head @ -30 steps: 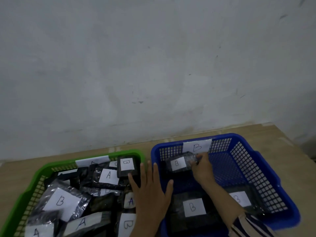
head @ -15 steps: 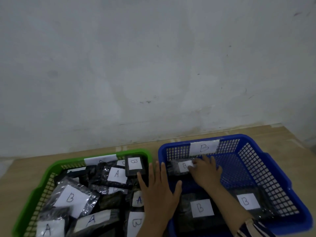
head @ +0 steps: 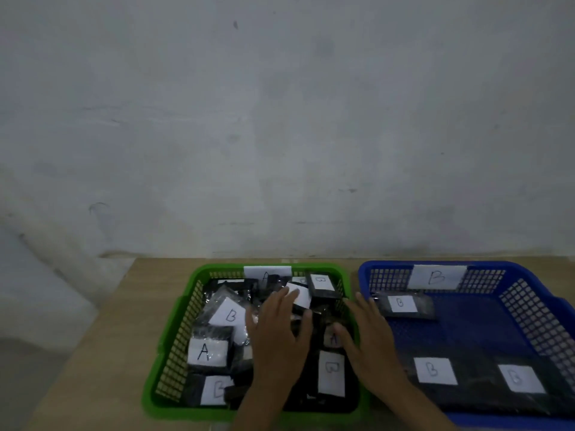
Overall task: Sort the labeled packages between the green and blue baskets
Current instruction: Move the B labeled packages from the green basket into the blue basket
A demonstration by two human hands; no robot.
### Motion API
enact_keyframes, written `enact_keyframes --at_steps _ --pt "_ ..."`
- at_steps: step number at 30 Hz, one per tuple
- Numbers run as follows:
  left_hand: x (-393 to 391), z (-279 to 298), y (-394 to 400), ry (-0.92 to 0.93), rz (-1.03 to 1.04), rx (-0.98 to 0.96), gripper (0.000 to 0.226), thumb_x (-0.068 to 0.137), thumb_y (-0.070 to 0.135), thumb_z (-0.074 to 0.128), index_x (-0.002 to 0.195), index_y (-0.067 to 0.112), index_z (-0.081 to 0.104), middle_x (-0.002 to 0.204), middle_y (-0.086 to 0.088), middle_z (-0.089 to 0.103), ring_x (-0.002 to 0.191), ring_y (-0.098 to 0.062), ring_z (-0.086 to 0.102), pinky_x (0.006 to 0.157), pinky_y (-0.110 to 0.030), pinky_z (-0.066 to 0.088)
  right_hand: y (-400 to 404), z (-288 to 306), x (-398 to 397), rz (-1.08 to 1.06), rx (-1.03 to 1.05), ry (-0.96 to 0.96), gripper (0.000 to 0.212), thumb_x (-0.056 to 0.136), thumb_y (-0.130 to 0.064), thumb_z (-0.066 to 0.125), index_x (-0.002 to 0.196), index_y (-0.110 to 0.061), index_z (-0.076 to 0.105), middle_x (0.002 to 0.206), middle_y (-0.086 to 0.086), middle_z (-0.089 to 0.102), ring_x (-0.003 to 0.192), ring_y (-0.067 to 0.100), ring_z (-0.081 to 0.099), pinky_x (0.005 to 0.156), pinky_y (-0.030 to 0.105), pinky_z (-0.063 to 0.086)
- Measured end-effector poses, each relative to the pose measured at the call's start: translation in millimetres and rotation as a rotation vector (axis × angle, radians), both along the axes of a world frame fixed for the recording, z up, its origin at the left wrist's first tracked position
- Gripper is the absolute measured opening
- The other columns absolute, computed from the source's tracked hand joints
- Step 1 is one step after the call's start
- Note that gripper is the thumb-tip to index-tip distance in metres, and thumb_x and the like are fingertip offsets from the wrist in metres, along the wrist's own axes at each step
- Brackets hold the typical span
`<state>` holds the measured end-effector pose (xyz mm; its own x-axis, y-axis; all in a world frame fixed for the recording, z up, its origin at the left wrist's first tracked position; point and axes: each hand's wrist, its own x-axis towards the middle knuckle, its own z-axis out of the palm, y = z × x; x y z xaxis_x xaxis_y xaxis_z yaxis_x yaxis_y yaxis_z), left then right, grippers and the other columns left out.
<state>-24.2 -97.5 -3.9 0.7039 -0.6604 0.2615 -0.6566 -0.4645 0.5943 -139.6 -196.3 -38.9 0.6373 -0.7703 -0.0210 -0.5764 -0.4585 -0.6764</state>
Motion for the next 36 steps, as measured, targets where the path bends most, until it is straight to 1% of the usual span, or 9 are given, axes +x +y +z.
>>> enact_keyframes --at_steps 5,11,17,19,23,25,30,32,36 --pt "51 -5 42 -0.086 0.133 0.062 0.036 0.083 0.030 0.062 0.116 0.016 0.058 0.122 -0.005 0.062 0.118 -0.025 0.052 0.109 -0.055 0.025 14 -5 8 -0.019 -0.044 0.101 0.055 0.093 -0.048 0.028 0.143 -0.029 0.014 0.157 -0.006 0.000 0.142 0.008 -0.010 0.114 0.034 -0.011" --pt "79 -27 66 0.009 0.146 0.271 0.044 0.088 0.038 0.051 0.128 0.023 0.045 0.144 0.001 0.039 0.134 -0.019 0.031 0.113 -0.046 0.018 19 -5 12 -0.046 -0.102 0.198 0.053 0.094 -0.049 0.026 0.142 -0.028 0.017 0.157 -0.005 0.000 0.143 0.009 -0.004 0.114 0.037 -0.012" --pt "95 -26 72 0.132 0.184 0.080 0.039 0.086 0.039 0.055 0.118 0.017 0.054 0.125 -0.006 0.057 0.113 -0.026 0.051 0.096 -0.047 0.042 31 5 35 -0.015 -0.179 0.190 0.051 0.092 -0.052 0.028 0.139 -0.031 0.024 0.156 -0.007 0.004 0.142 0.012 -0.012 0.110 0.037 -0.020" --pt "103 -23 71 0.114 0.225 0.099 0.042 0.085 0.037 0.057 0.120 0.015 0.053 0.126 -0.010 0.055 0.113 -0.029 0.050 0.093 -0.045 0.041 38 8 49 0.069 -0.204 0.185 0.051 0.092 -0.053 0.027 0.138 -0.031 0.026 0.156 -0.009 0.007 0.143 0.011 -0.011 0.112 0.039 -0.017" --pt "121 -17 62 0.243 0.191 0.354 0.075 0.084 0.039 0.057 0.143 0.017 0.018 0.152 -0.010 0.024 0.139 -0.029 0.021 0.110 -0.051 0.020 51 5 77 0.212 -0.150 0.184 0.049 0.093 -0.051 0.028 0.137 -0.029 0.028 0.153 -0.009 0.017 0.143 0.011 -0.008 0.112 0.040 -0.015" --pt "126 -14 58 0.322 0.125 0.388 0.073 0.085 0.037 0.056 0.144 0.016 0.017 0.149 -0.010 0.031 0.137 -0.029 0.027 0.112 -0.049 0.020 56 1 87 0.256 -0.134 0.211 0.046 0.094 -0.049 0.029 0.134 -0.029 0.032 0.151 -0.008 0.025 0.143 0.011 -0.002 0.113 0.041 -0.012" --pt "134 -4 60 0.248 0.132 0.124 0.028 0.088 0.031 0.055 0.111 0.017 0.056 0.107 0.000 0.063 0.098 -0.019 0.056 0.090 -0.032 0.036 58 -2 93 0.242 -0.117 0.202 0.044 0.093 -0.047 0.032 0.133 -0.028 0.035 0.147 -0.004 0.036 0.142 0.013 0.007 0.115 0.039 -0.003" --pt "132 3 62 0.273 0.145 -0.002 0.021 0.088 0.031 0.055 0.104 0.018 0.059 0.096 0.002 0.063 0.083 -0.013 0.053 0.073 -0.026 0.034 57 2 93 0.219 -0.075 0.168 0.047 0.093 -0.046 0.035 0.137 -0.029 0.029 0.148 -0.003 0.033 0.141 0.012 0.011 0.115 0.039 -0.003" --pt "123 20 58 0.462 0.052 -0.277 0.008 0.088 0.010 0.055 0.094 0.016 0.053 0.090 -0.002 0.062 0.085 -0.019 0.057 0.068 -0.028 0.045 51 22 97 0.088 0.079 -0.046 0.046 0.093 -0.037 0.043 0.136 -0.035 0.027 0.124 -0.003 0.052 0.128 0.016 0.038 0.114 0.044 0.000"
